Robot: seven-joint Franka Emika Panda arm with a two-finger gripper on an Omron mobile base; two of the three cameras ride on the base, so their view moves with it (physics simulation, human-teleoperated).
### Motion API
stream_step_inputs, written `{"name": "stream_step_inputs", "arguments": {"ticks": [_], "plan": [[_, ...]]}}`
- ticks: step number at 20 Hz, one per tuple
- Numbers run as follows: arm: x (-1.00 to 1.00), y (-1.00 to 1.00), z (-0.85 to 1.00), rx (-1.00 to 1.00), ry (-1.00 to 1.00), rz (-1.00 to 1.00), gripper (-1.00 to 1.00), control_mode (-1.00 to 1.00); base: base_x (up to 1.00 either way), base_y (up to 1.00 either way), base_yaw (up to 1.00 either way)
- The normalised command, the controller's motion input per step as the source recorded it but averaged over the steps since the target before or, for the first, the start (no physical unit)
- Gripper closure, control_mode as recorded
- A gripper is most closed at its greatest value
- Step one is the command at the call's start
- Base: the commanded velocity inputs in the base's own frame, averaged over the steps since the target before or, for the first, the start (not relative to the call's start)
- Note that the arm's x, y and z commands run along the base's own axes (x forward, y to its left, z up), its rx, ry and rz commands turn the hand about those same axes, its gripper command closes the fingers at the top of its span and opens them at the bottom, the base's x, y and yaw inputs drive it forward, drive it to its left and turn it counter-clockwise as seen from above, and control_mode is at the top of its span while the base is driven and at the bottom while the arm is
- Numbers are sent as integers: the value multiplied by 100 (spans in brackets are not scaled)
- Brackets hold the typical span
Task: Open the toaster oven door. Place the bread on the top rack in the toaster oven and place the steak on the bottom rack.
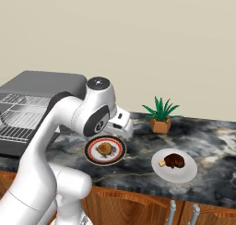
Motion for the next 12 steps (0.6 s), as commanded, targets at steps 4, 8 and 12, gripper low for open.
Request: {"name": "stream_step_inputs", "arguments": {"ticks": [4, 8, 12], "plan": [[0, -37, -3, 0, 2, -29, -100, -100, 0, 0, 0], [0, -47, -11, 1, 6, -27, -100, -100, 0, 0, 0], [0, -56, -22, 0, 7, -25, -100, -100, 0, 0, 0]]}}
